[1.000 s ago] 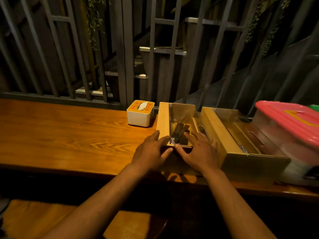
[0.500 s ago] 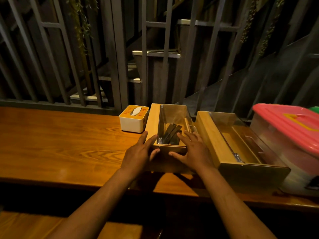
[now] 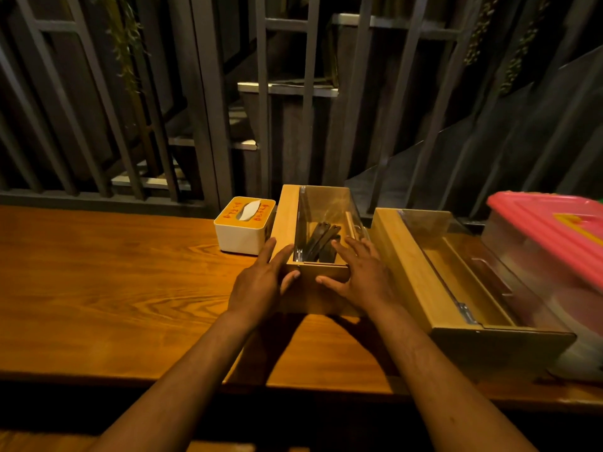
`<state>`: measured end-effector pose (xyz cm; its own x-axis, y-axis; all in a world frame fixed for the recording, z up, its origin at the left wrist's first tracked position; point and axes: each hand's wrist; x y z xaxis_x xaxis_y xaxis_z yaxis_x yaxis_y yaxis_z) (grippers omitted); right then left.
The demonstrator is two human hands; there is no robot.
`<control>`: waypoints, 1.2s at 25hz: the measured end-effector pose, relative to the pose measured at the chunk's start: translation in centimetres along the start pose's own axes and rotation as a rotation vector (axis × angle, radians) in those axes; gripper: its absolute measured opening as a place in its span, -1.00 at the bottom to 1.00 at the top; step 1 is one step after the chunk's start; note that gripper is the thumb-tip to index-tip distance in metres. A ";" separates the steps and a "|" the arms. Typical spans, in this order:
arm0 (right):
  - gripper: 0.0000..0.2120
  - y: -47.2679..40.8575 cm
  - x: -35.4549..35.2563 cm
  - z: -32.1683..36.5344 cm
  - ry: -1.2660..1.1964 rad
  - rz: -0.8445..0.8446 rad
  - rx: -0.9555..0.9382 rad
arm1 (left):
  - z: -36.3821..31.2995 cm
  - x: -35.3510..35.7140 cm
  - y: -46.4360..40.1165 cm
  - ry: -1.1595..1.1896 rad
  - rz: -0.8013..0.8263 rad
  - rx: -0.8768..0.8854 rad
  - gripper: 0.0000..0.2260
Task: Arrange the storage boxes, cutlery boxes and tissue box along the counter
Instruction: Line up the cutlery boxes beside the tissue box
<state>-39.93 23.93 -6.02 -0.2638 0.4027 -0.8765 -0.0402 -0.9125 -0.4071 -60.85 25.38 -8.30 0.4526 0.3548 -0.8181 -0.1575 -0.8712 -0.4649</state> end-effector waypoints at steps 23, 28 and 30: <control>-0.61 6.4 -9.5 -6.3 -0.121 -0.183 -0.053 | -12.5 -1.4 4.5 0.036 -0.123 0.132 -0.65; -0.55 10.6 -13.2 -18.2 -0.096 -0.155 0.017 | -23.8 2.5 7.0 0.166 -0.067 0.152 -0.59; -0.41 11.9 -13.4 -21.3 -0.116 -0.105 0.000 | -26.4 4.2 7.3 0.108 -0.010 0.146 -0.54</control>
<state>-16.37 9.17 -4.55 -0.3680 0.4848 -0.7934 -0.0734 -0.8658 -0.4950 -36.92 11.51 -6.20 0.5450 0.3179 -0.7758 -0.2751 -0.8063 -0.5236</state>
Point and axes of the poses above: each hand's wrist, its own y-axis away from the middle knuckle, its own x-axis out of the palm, z = x × y, and after that the axes turned 7 degrees about -z, right-handed
